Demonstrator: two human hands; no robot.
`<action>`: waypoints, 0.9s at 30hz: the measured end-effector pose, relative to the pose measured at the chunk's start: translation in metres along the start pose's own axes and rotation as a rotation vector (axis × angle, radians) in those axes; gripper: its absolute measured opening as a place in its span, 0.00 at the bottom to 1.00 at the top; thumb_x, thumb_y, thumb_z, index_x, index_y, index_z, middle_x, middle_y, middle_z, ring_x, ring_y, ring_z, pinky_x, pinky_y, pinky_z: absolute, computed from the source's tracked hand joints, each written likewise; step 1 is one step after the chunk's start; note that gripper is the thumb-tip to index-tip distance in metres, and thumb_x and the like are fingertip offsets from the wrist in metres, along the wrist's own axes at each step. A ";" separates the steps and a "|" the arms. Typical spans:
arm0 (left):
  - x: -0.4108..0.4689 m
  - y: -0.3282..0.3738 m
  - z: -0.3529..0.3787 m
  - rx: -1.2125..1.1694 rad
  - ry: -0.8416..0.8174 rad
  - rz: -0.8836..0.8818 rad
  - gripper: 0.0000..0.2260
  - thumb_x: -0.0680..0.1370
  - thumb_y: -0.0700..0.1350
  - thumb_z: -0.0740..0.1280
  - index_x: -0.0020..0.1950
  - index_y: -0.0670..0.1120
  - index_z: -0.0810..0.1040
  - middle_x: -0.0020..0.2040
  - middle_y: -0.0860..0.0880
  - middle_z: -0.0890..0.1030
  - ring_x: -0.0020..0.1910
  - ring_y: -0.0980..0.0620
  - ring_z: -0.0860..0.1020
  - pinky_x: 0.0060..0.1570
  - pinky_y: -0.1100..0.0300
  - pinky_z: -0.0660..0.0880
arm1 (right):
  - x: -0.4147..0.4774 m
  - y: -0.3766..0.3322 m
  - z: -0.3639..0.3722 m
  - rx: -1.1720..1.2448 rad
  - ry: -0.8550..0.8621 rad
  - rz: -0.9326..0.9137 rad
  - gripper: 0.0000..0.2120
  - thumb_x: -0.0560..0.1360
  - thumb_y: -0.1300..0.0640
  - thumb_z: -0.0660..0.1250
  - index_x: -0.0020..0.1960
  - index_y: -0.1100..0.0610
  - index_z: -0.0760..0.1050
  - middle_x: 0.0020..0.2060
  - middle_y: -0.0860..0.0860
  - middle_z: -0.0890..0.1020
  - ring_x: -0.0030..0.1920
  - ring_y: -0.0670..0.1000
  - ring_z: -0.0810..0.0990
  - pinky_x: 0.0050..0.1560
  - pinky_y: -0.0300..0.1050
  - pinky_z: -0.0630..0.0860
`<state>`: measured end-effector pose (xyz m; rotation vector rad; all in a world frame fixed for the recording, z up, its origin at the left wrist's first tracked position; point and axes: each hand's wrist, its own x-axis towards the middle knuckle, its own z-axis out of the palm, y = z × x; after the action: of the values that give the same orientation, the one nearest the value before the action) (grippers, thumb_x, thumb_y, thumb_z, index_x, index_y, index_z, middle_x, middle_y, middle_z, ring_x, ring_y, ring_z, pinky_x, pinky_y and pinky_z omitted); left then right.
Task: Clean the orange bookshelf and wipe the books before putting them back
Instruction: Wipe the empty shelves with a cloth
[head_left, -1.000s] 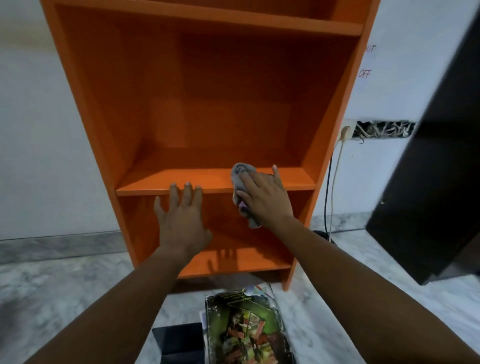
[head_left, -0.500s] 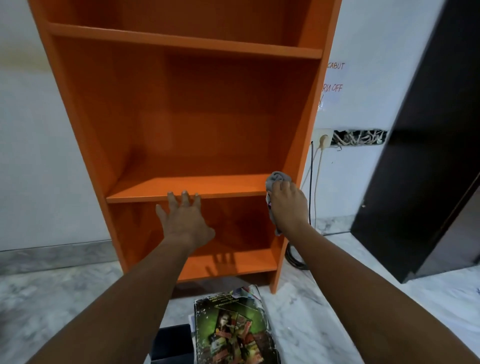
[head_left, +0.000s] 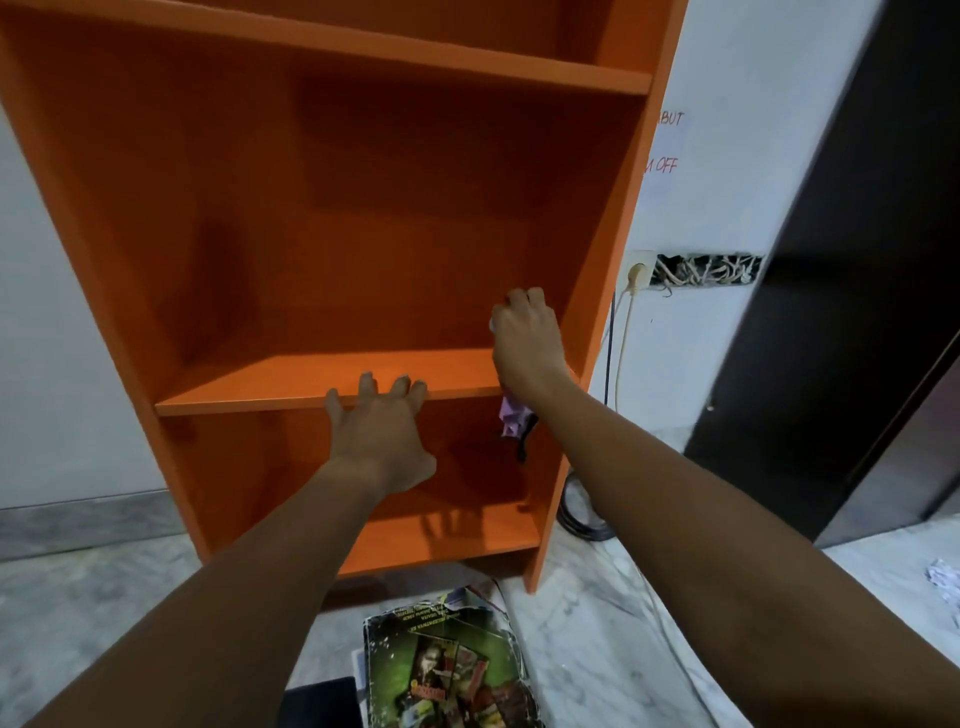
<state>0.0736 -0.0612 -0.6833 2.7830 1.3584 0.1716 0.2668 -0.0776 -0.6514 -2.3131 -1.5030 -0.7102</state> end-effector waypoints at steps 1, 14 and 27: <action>-0.001 -0.002 0.001 -0.012 0.012 0.002 0.40 0.75 0.49 0.67 0.83 0.53 0.50 0.83 0.53 0.53 0.82 0.40 0.45 0.74 0.30 0.46 | 0.007 0.001 0.003 -0.038 -0.158 0.072 0.11 0.80 0.60 0.59 0.59 0.58 0.78 0.62 0.58 0.77 0.68 0.61 0.67 0.65 0.56 0.67; -0.006 -0.002 0.007 -0.059 0.035 -0.008 0.44 0.74 0.52 0.69 0.83 0.55 0.46 0.83 0.53 0.48 0.82 0.41 0.42 0.73 0.29 0.40 | -0.036 0.017 -0.002 -0.204 -0.222 0.174 0.10 0.80 0.57 0.59 0.54 0.55 0.79 0.52 0.55 0.82 0.65 0.61 0.69 0.61 0.53 0.67; -0.038 0.001 0.089 -0.174 0.164 -0.001 0.37 0.75 0.52 0.67 0.82 0.54 0.56 0.83 0.49 0.52 0.82 0.45 0.43 0.76 0.38 0.46 | -0.150 0.007 0.094 0.765 -0.085 0.764 0.21 0.86 0.57 0.54 0.36 0.62 0.68 0.29 0.54 0.69 0.32 0.55 0.69 0.38 0.47 0.62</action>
<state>0.0617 -0.0906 -0.7744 2.6738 1.3057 0.5026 0.2458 -0.1491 -0.8124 -2.0313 -0.6104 0.1562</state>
